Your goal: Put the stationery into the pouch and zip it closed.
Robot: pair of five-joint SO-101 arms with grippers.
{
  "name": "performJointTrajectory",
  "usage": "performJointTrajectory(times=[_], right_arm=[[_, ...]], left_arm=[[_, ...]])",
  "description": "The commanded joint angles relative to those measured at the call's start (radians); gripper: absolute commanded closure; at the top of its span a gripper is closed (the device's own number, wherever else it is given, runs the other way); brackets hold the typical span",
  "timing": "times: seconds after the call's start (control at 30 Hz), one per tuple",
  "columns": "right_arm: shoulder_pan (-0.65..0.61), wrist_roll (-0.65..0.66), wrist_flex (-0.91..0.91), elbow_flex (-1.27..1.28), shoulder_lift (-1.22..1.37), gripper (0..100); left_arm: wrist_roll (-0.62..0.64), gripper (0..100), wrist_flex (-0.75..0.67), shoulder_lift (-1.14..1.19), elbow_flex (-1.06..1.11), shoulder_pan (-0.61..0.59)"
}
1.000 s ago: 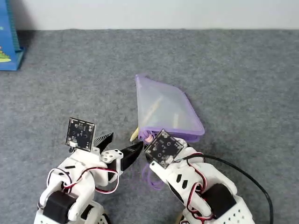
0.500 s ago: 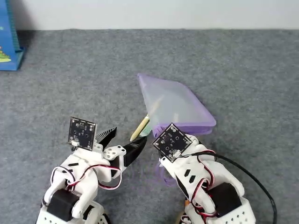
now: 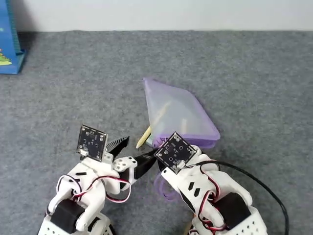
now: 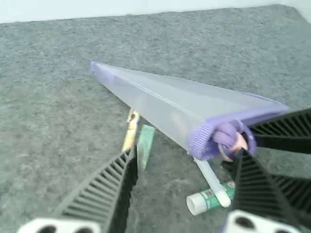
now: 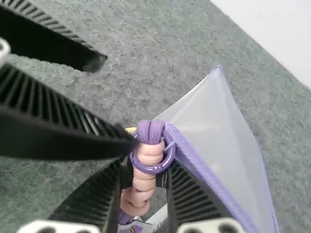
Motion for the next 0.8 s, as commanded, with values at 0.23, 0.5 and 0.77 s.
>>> performJointTrajectory(times=[0.23,0.5,0.77], right_arm=[[-0.015,-0.014,-0.002,-0.072,-0.016,99.1],[-0.01,-0.018,-0.002,-0.1,-0.016,99.1],[-0.015,-0.074,0.001,-0.109,-0.016,99.1]], left_arm=[[0.0,70,-0.084,-0.003,0.048,0.0],[-0.031,70,-0.038,-0.003,0.042,-0.054],[-0.044,70,-0.034,-0.003,0.042,-0.054]])
